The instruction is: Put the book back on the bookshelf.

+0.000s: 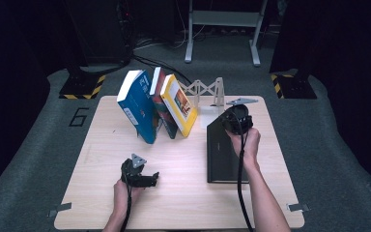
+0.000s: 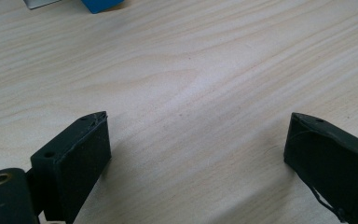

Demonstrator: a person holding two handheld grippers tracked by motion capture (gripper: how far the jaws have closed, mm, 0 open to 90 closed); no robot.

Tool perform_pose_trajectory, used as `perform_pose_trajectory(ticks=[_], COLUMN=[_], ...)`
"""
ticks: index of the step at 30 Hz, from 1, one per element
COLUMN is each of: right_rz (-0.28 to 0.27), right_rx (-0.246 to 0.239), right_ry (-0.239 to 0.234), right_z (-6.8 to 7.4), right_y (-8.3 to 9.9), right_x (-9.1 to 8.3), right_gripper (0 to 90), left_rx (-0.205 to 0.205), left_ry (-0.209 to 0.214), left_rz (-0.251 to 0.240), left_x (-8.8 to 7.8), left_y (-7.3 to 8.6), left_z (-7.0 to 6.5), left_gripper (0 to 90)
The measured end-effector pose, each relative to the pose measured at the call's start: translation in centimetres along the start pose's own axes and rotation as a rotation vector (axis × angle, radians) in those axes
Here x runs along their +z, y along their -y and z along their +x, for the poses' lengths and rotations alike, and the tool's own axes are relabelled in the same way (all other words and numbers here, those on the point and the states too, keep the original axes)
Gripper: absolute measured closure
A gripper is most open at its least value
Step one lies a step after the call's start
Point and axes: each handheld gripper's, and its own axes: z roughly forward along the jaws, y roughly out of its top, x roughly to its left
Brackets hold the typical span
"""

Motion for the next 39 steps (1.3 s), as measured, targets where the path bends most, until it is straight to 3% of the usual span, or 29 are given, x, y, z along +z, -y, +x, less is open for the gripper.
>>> perform_pose_trajectory(ticks=[10, 12, 17, 25, 29, 32, 34, 39], right_rz=[-0.111, -0.147, -0.173, -0.271, -0.298, -0.352, -0.379, -0.376], right_rx=[-0.049, -0.047, -0.045, -0.091, -0.153, -0.185, -0.183, -0.177], right_ry=[0.039, 0.043, 0.045, 0.085, 0.096, 0.11, 0.102, 0.068], right_z=[0.6, 0.6, 0.6, 1.2, 2.3, 2.8, 2.9, 2.7], right_y=[0.6, 0.8, 1.2, 2.0, 1.8, 2.3, 2.7, 2.9], right_x=[-1.0, -1.2, -1.5, -2.4, -2.5, -2.7, -2.9, -3.3], right_gripper=[81.5, 81.4, 81.3, 81.2, 81.1, 81.1, 81.1, 80.8], left_rx=[0.0, 0.0, 0.0, -0.003, -0.004, -0.004, -0.003, -0.004], left_ry=[-0.001, 0.0, 0.0, 0.0, 0.0, 0.0, 0.0, 0.0], left_rz=[0.0, 0.001, 0.0, 0.002, 0.002, 0.002, 0.002, 0.002], left_x=[0.0, 0.0, 0.0, 0.0, 0.0, 0.0, 0.0, 0.0], left_y=[0.0, 0.0, 0.0, -0.1, -0.1, -0.1, -0.1, 0.0], left_z=[0.0, 0.0, 0.0, 0.0, 0.0, 0.0, 0.0, 0.0], left_gripper=[7.1, 7.3, 7.4, 7.5, 7.6, 7.6, 7.6, 7.6])
